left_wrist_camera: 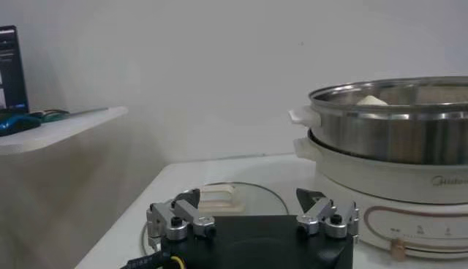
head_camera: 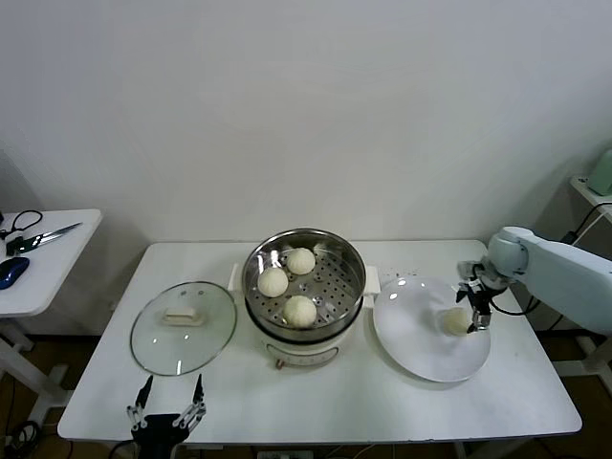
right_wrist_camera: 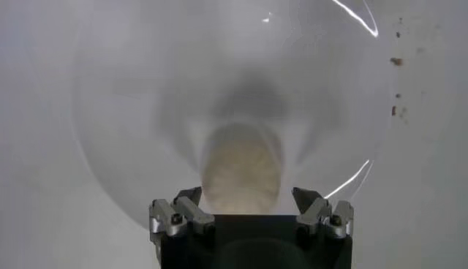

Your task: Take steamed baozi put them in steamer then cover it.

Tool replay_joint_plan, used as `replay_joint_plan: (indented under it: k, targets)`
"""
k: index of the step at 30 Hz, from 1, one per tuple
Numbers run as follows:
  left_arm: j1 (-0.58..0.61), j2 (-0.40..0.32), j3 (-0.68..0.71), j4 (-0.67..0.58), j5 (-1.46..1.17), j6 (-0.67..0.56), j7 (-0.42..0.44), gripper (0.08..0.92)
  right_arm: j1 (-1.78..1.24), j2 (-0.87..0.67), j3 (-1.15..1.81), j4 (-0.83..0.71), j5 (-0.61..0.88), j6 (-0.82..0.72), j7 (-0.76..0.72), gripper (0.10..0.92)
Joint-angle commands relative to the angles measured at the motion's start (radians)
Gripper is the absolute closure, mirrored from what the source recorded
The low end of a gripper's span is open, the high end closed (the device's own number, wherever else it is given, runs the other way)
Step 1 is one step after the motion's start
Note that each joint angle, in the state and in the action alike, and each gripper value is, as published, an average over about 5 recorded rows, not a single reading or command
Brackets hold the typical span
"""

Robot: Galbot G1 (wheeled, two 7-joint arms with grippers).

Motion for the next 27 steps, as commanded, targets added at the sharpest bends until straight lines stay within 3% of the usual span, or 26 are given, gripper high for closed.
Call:
replay_joint_plan:
  k: [1,8,15,21,27]
  targets:
    - [0.0,0.0,0.0,-0.001,0.001,0.0,0.0,0.177,-0.054,0.022,0.065,-0.033,-0.014,-0.006,0.021,0.217]
    - [-0.001,0.0,-0.001,-0.002,0.0,0.001,-0.001,0.177,-0.026,0.018,0.048,-0.002,-0.016,-0.006,0.007,0.342]
    - [0.003,-0.003,0.001,-0.008,0.001,0.0,-0.003,0.177,0.117,-0.022,-0.04,0.092,0.029,-0.004,-0.011,0.355]
    - [0.002,-0.004,0.004,-0.011,0.003,0.0,-0.005,0.177,0.504,-0.021,-0.288,0.245,0.239,-0.007,-0.047,0.355]
    - [-0.001,-0.002,0.012,-0.012,0.008,0.001,-0.004,0.177,0.855,0.097,-0.449,0.368,0.509,-0.057,-0.069,0.355]
